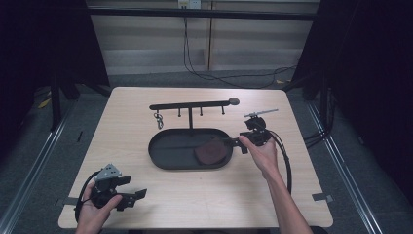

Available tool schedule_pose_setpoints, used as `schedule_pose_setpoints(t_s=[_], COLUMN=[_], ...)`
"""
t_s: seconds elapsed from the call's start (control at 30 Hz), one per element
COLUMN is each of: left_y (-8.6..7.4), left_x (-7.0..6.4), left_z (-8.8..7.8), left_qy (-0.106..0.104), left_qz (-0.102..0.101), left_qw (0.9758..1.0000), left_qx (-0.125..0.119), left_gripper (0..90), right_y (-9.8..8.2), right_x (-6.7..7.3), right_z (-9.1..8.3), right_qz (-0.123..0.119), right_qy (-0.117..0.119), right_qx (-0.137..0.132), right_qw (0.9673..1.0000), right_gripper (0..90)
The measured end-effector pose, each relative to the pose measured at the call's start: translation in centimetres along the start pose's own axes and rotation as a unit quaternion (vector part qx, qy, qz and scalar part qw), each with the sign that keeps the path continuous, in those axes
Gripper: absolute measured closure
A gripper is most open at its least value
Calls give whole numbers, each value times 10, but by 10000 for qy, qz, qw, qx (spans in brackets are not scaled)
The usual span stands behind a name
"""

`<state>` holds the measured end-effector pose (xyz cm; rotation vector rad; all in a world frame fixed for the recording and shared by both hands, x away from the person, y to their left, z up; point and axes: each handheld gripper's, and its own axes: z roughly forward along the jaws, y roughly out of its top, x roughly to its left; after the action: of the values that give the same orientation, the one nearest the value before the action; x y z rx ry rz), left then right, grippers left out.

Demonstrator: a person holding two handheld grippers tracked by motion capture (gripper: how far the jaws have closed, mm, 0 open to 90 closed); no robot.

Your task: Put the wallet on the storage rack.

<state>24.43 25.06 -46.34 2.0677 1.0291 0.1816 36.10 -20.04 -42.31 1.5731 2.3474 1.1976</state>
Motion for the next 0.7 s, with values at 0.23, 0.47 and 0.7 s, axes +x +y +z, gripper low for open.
schedule_pose_setpoints(t_s=[0.23, 0.47, 0.7], left_y=[0, 0, -1], left_x=[2, 4, 4], left_z=[0, -1, -2], left_qy=[16, 56, 84], left_qz=[-131, -159, -194], left_qw=[9999, 9999, 9998], left_qx=[66, 29, -9], left_gripper=[180, 181, 181], right_y=[-15, -36, -57], right_x=[2, 0, -3], right_z=[-16, -35, -51], right_qz=[-25, -18, -21], right_qy=[-73, -194, -347], right_qx=[-58, -172, -312], right_qw=[10000, 9997, 9989], right_gripper=[162, 174, 218])
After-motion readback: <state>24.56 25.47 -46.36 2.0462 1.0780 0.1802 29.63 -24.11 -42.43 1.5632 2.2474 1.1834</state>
